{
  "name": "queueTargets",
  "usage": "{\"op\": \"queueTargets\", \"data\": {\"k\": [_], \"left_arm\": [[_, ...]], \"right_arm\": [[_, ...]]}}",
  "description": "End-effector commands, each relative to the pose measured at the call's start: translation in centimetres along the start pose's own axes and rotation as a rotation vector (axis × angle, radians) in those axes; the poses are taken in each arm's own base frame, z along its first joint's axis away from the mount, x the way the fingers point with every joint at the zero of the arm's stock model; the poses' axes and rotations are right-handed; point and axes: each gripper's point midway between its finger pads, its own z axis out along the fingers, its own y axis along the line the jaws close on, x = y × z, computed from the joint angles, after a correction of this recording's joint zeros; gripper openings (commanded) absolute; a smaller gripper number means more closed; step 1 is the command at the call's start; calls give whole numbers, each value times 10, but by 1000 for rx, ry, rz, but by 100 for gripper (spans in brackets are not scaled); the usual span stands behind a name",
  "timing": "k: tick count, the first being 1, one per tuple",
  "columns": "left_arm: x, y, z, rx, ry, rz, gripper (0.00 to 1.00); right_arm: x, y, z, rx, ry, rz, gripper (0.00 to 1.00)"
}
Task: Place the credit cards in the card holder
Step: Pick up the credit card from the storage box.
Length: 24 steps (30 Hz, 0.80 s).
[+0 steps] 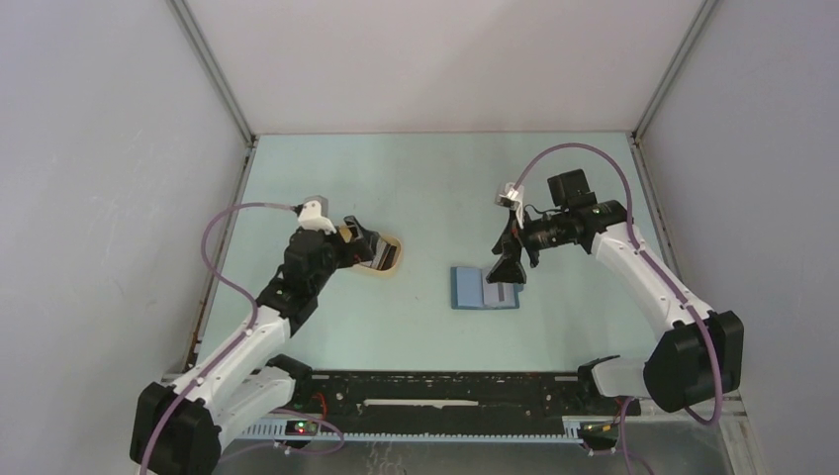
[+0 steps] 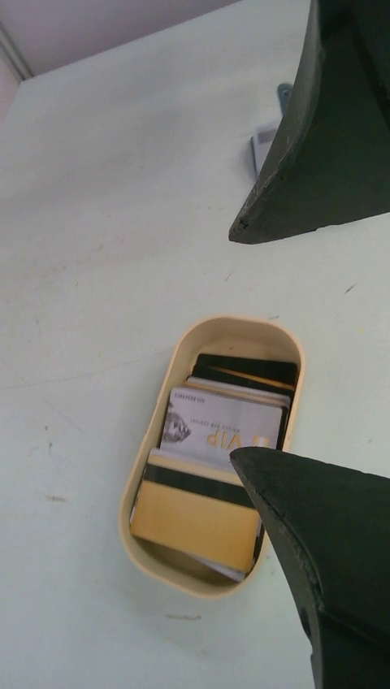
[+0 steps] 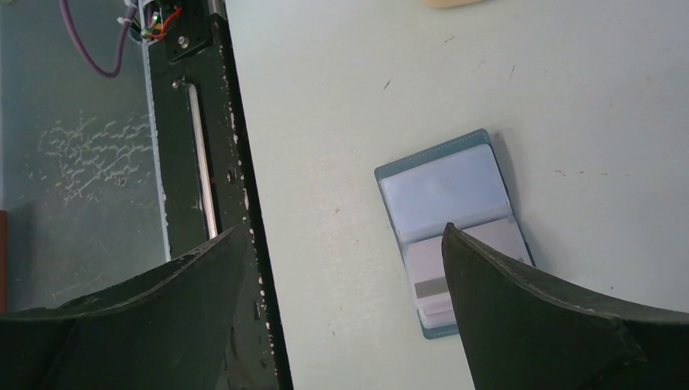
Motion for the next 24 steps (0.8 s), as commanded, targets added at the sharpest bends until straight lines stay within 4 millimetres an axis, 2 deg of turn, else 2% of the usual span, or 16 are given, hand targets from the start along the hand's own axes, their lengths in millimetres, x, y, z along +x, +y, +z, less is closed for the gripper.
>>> {"op": "queueTargets", "data": {"k": [1, 5, 8, 10, 13, 15, 20, 24], "left_arm": [[-15, 7, 11, -8, -14, -2, 100], [-2, 2, 26, 23, 97, 4, 90], [7, 13, 30, -45, 184, 47, 84], [6, 22, 29, -100, 210, 90, 82], [1, 34, 25, -203, 252, 179, 81], [-4, 32, 28, -246, 271, 250, 81], [11, 37, 38, -388, 413, 516, 84], [15, 41, 48, -426, 464, 634, 84]], "right_arm": [[0, -4, 4, 14, 20, -12, 97], [2, -7, 6, 29, 35, -6, 97], [3, -8, 7, 31, 37, 5, 97], [3, -9, 7, 31, 37, 6, 97], [2, -8, 7, 28, 34, 8, 97], [3, -8, 8, 28, 35, 11, 97], [3, -9, 7, 29, 35, 13, 97], [3, -9, 8, 27, 35, 16, 97]]}}
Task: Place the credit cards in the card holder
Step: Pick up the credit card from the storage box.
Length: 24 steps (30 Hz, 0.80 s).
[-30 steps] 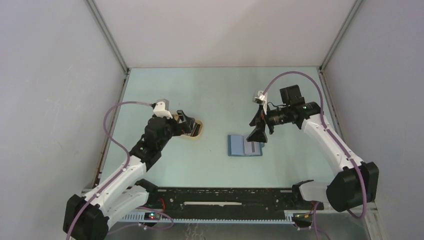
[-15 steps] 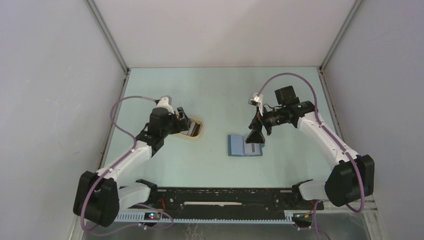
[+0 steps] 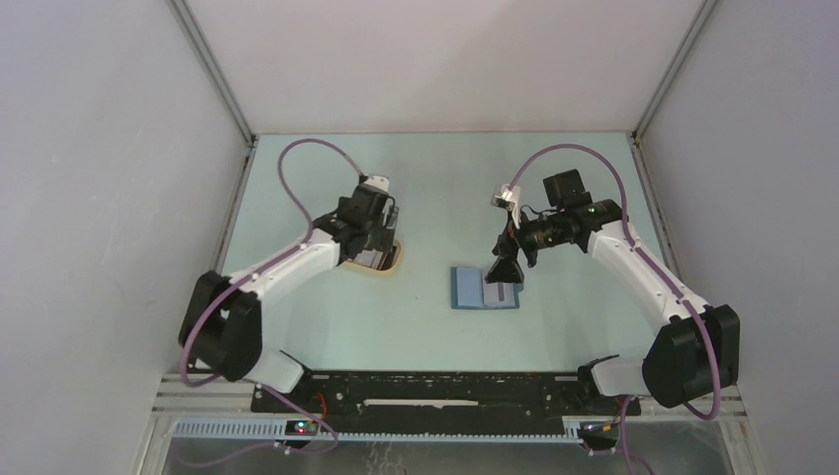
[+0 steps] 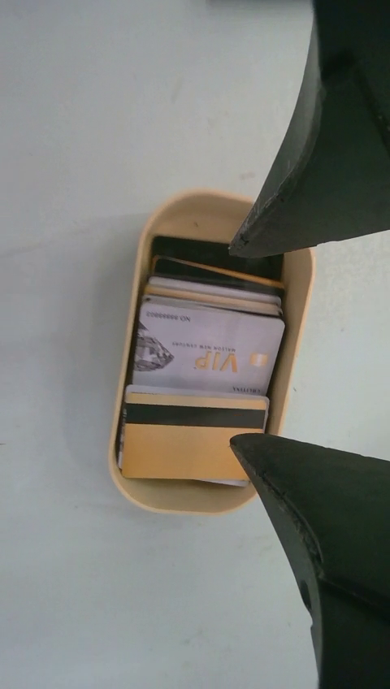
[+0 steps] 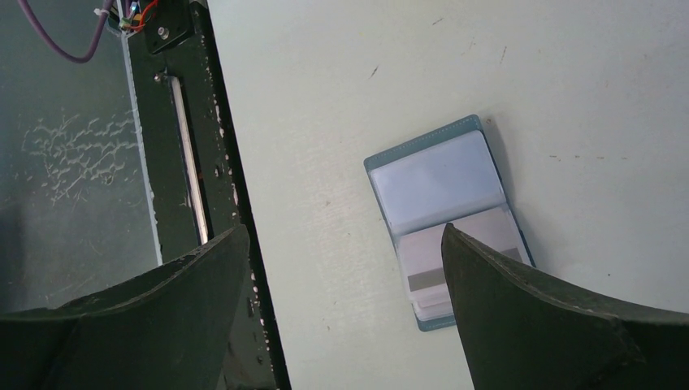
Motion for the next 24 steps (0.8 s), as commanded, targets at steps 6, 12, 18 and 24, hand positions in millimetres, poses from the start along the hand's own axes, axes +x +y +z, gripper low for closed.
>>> {"op": "queueTargets", "data": {"k": [6, 12, 18, 24], "left_arm": [[4, 14, 15, -106, 87, 248, 84], [12, -1, 28, -47, 117, 296, 85], [13, -1, 37, -82, 134, 347, 85], [17, -9, 44, -114, 146, 388, 85]], "right_arm": [[-4, -2, 2, -4, -8, 0, 97], [-3, -3, 3, -5, -5, 4, 97], [-3, -2, 2, -8, -8, 4, 97], [-3, -2, 2, -11, -8, 1, 97]]}}
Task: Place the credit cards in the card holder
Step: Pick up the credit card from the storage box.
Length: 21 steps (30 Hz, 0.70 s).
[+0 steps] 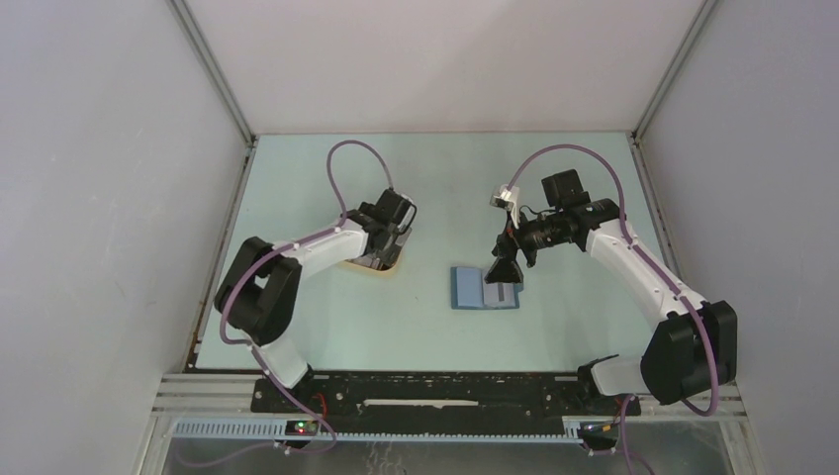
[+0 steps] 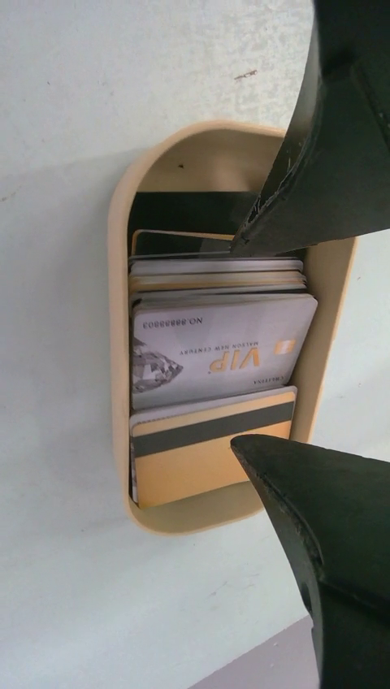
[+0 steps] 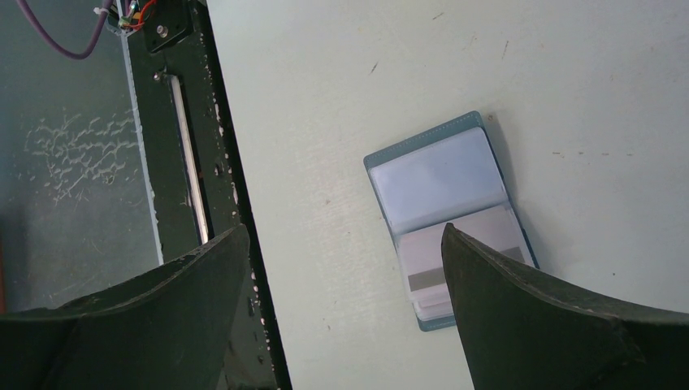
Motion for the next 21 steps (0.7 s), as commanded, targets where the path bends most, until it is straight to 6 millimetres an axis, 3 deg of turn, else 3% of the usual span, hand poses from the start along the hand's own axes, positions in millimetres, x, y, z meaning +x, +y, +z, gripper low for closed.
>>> {"op": "queueTargets", "data": {"k": [1, 9, 21], "left_arm": [[-28, 1, -4, -53, -55, 27, 85], [-26, 2, -1, -82, -37, 45, 85], [-20, 21, 1, -203, -12, 36, 61]], "right_arm": [[-6, 1, -1, -6, -17, -12, 97], [-6, 1, -1, -7, -18, -12, 97], [-8, 2, -4, -8, -31, -10, 97]]}}
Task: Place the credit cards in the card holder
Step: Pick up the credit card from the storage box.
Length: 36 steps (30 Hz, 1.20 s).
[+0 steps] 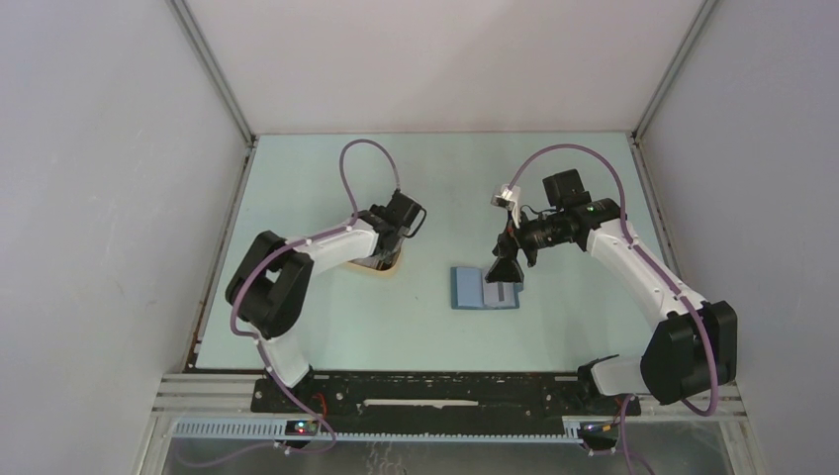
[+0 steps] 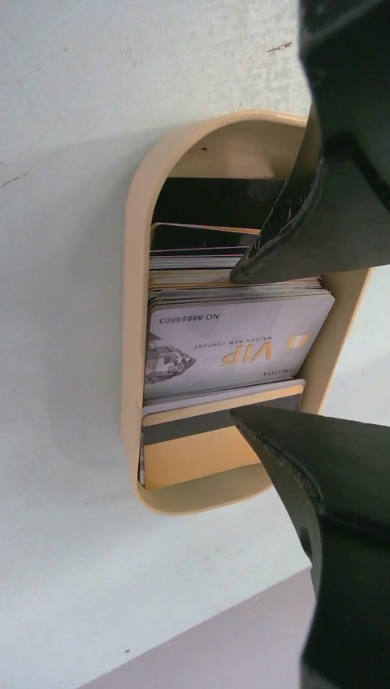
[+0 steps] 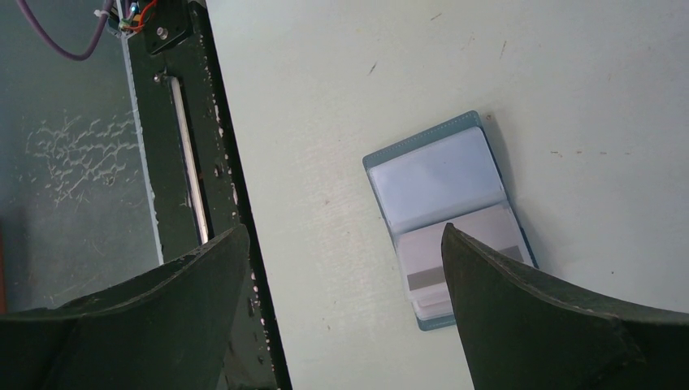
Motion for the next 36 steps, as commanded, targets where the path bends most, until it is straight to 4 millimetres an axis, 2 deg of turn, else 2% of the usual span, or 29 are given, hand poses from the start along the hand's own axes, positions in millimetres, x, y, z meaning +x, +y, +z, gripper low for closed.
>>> {"op": "queueTargets", "data": {"k": [1, 8, 18, 31, 36], "left_arm": [[-16, 25, -6, -115, -33, -28, 60], [-20, 39, -18, -164, -84, -94, 51], [-17, 50, -24, -197, -99, -129, 41], [-2, 54, -8, -76, -65, -244, 34], [1, 47, -4, 18, -65, -301, 31]], "right_arm": [[-8, 3, -3, -11, -27, -16, 97], [-8, 3, -3, -13, -26, -14, 97], [-7, 4, -3, -14, -26, -14, 97], [-8, 4, -3, -14, -27, -16, 97], [-8, 4, -3, -15, -27, -15, 97]]}}
